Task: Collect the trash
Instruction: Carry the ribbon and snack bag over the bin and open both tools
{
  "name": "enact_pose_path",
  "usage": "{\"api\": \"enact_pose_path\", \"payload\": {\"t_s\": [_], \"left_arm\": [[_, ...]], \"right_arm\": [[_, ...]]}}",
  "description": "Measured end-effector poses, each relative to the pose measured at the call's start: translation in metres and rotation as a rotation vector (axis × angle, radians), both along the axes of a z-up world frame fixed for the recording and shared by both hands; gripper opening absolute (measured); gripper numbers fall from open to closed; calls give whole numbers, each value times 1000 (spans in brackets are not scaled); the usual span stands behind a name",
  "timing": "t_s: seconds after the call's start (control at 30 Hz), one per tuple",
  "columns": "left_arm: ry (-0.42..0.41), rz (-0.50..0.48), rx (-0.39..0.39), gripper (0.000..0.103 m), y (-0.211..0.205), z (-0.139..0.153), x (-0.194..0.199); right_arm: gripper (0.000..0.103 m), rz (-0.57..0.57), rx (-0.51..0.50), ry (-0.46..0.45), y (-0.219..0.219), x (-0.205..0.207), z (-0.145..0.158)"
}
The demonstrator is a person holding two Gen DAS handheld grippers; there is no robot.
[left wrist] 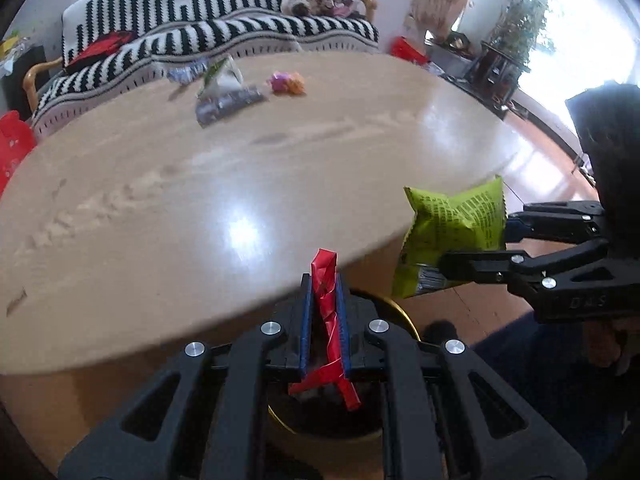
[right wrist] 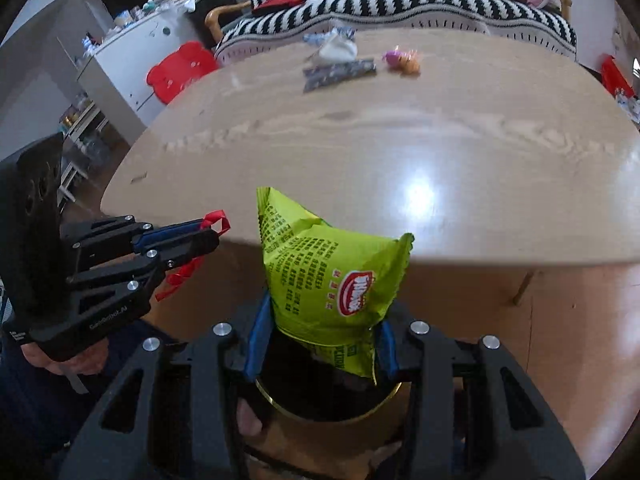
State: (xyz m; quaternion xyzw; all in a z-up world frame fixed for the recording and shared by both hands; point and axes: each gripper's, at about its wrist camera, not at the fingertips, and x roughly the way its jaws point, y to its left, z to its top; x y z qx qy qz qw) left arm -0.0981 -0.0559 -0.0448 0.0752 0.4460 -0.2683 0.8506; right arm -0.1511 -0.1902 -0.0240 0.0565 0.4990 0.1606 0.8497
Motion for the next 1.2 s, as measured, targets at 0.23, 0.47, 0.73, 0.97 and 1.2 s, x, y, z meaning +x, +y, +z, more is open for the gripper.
{"api": "enact_pose_path", "payload": {"t_s": [0.23,0.47,0.73,0.97,1.2], "left_arm": [[118,-50,13,11,-4,-34,-24],[169,-47,22,11,-11,-47,-15],[191,-60,21,11,-14,-50,-10],[195,-68,27,11,-16,-51,-11],[212,-54,28,28,-16,-54,-7]], "right_arm": [[45,9,-22,90,6,-20,-25],[45,16,-40,117,11,-13,-32],[45,33,-43,125,16,-10,-32],[45,30,-37,126,14,-7,-31],[55,-4,-16,119,6,-5,-27]]}}
